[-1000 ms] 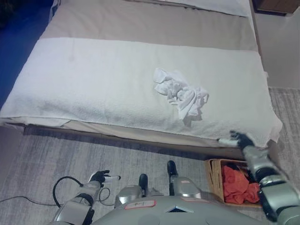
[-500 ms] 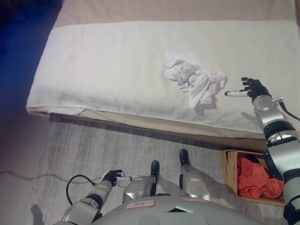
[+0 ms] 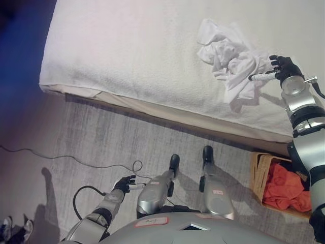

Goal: Put the clothes on the bed into the basket.

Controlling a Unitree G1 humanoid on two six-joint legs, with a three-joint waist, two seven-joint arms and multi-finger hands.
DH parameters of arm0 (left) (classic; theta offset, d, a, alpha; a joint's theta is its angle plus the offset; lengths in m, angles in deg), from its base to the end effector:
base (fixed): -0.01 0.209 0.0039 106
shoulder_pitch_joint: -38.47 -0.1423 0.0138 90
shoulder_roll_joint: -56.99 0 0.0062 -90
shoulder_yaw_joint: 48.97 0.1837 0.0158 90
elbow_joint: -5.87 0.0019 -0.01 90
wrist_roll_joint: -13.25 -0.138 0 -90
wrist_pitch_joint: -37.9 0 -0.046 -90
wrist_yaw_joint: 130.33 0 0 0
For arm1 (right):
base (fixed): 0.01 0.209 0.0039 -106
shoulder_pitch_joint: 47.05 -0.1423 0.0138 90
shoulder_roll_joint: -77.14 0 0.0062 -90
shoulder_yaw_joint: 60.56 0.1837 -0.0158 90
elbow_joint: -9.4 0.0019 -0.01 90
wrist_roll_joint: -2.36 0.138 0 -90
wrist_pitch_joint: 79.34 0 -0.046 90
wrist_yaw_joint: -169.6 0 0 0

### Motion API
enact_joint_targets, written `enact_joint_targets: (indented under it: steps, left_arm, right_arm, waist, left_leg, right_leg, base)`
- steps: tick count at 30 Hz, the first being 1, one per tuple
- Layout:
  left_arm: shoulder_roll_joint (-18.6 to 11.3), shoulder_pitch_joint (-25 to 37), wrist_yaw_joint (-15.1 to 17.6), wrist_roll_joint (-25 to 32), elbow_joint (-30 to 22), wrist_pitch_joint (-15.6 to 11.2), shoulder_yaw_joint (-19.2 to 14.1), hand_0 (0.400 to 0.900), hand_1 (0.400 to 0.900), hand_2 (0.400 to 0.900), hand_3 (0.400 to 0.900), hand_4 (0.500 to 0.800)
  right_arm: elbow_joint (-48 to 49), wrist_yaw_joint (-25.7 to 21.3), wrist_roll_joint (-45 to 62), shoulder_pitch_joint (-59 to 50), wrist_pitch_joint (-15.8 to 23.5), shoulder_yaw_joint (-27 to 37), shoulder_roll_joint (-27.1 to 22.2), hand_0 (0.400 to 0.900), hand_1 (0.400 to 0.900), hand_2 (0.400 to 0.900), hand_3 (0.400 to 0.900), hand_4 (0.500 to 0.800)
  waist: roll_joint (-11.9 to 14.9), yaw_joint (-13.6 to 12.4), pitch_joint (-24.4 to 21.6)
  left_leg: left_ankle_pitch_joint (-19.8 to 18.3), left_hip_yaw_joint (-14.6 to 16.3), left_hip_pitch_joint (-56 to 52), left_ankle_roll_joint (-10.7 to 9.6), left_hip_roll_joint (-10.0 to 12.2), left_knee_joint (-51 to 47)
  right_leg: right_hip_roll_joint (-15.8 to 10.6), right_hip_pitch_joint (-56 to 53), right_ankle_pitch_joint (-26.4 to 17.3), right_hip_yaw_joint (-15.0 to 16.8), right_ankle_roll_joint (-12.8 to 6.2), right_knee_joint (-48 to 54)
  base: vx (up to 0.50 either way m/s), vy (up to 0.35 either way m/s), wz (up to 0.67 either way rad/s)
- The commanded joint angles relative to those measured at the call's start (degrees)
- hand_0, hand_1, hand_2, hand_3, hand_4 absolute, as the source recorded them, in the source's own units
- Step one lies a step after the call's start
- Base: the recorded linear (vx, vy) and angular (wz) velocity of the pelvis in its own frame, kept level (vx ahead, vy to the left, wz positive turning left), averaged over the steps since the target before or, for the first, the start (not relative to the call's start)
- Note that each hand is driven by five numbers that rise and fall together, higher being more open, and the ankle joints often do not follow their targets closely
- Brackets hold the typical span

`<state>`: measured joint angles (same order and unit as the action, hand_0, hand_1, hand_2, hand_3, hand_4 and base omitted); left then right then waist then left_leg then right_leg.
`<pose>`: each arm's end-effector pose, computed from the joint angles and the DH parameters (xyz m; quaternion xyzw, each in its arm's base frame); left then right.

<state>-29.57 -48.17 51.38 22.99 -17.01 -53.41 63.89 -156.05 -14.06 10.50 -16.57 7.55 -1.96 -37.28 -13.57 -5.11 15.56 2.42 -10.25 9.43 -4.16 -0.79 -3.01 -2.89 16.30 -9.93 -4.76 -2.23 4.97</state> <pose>0.0991 0.1947 -0.1134 0.1430 0.5277 -0.0493 0.8358 0.3308 -0.3047 0.1487 -0.3872 0.1768 -0.1628 0.8901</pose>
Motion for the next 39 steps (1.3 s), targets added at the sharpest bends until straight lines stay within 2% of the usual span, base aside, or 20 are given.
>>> enact_joint_targets:
  steps: [1, 7, 17, 18, 19, 20, 21, 32, 39]
  left_arm:
    - [-5.54, -0.89, 1.00, 0.65, 0.87, 0.16, 4.03, 0.900, 0.900, 0.900, 0.900, 0.800]
    - [-6.41, -2.12, 0.88, 0.85, -1.17, 0.04, 4.77, 0.900, 0.900, 0.900, 0.900, 0.800]
    - [-7.41, -3.03, 0.62, 0.95, -3.33, -0.11, 5.74, 0.900, 0.900, 0.900, 0.900, 0.800]
    - [-7.60, -3.01, 0.69, 1.02, -3.67, -0.17, 5.82, 0.900, 0.900, 0.900, 0.900, 0.800]
    - [-7.69, -3.17, 0.61, 0.98, -3.98, -0.18, 5.97, 0.900, 0.900, 0.900, 0.900, 0.800]
    - [-7.81, -3.29, 0.54, 0.84, -4.17, -0.23, 6.06, 0.900, 0.900, 0.900, 0.900, 0.800]
    - [-7.82, -3.47, 0.44, 0.99, -4.28, -0.19, 6.09, 0.900, 0.900, 0.900, 0.900, 0.800]
    - [-7.68, -2.65, 0.78, 1.49, -4.14, -0.19, 5.79, 0.900, 0.900, 0.900, 0.900, 0.800]
    - [-6.72, -1.16, 1.46, 2.05, -1.40, -0.12, 5.32, 0.900, 0.900, 0.900, 0.900, 0.800]
  right_arm:
    - [-2.26, -3.52, -1.85, -10.30, 3.21, -4.64, -1.44, 0.900, 0.900, 0.900, 0.900, 0.800]
    - [-2.96, -4.07, -1.90, -12.03, 3.04, -4.81, -2.50, 0.900, 0.900, 0.900, 0.900, 0.800]
    - [-3.98, -5.84, -1.96, -15.17, 2.73, -4.89, -4.63, 0.900, 0.900, 0.900, 0.900, 0.800]
    - [-4.08, -5.81, -1.78, -15.39, 2.73, -4.96, -4.92, 0.869, 0.869, 0.869, 0.869, 0.781]
    - [-4.29, -5.77, -1.55, -15.45, 2.68, -4.78, -5.38, 0.702, 0.702, 0.702, 0.702, 0.681]
    - [-4.77, -5.90, -1.47, -15.68, 2.55, -4.62, -5.81, 0.486, 0.486, 0.486, 0.486, 0.552]
    - [-4.91, -6.00, -1.07, -15.70, 2.57, -4.30, -6.07, 0.400, 0.400, 0.400, 0.400, 0.500]
    - [-5.56, -6.07, 0.03, -15.09, 2.17, -2.83, -6.17, 0.400, 0.400, 0.400, 0.400, 0.500]
    - [-5.07, -6.37, 0.94, -15.15, 1.92, -2.65, -5.38, 0.400, 0.400, 0.400, 0.400, 0.500]
  waist:
    - [1.60, -2.08, -0.20]
    - [0.13, -3.60, 1.18]
    - [-1.80, -5.98, 2.68]
    - [-2.04, -6.12, 2.98]
    - [-2.29, -6.31, 3.10]
    - [-2.54, -6.48, 3.17]
    - [-2.71, -6.62, 3.27]
    - [-3.80, -6.43, 3.44]
    - [-3.30, -5.31, 3.01]
  left_leg:
    - [2.31, 0.04, 1.87, -1.71, 0.77, -1.91]
    - [3.11, -2.24, 3.19, -1.95, 0.64, -1.99]
    - [4.23, -5.29, 5.97, -2.46, -0.16, -1.99]
    - [4.32, -5.44, 6.04, -2.54, -0.25, -1.99]
    - [4.42, -5.67, 6.23, -2.57, -0.35, -1.99]
    - [4.46, -6.05, 6.32, -2.59, -0.50, -1.99]
    - [4.48, -6.22, 6.41, -2.56, -0.61, -1.99]
    - [4.38, -6.33, 5.86, -2.16, -1.32, -1.99]
    - [4.04, -5.38, 5.24, -1.97, -1.50, -1.99]
  right_leg:
    - [-2.88, 1.22, 10.01, -0.53, -2.77, -8.33]
    - [-2.85, 3.83, 12.47, -2.89, -2.34, -12.91]
    - [-3.76, 6.25, 13.95, -5.77, -2.40, -15.67]
    - [-3.88, 6.42, 14.27, -5.81, -2.36, -16.15]
    - [-4.04, 6.63, 14.39, -6.01, -2.37, -16.45]
    - [-4.13, 6.74, 14.55, -6.16, -2.36, -16.63]
    - [-4.30, 6.87, 14.62, -6.24, -2.36, -16.89]
    - [-5.12, 6.00, 14.52, -6.46, -2.68, -17.05]
    - [-5.22, 5.18, 13.88, -5.52, -2.84, -16.07]
  base:
    - [-0.01, -0.031, 0.23]
    - [0.01, -0.031, 0.28]
    - [0.01, -0.016, 0.23]
    - [0.00, 0.003, 0.20]
    - [0.00, 0.004, 0.16]
    - [0.00, 0.015, 0.14]
    - [0.00, 0.010, 0.12]
    - [0.00, 0.035, -0.01]
    - [0.00, 0.045, -0.12]
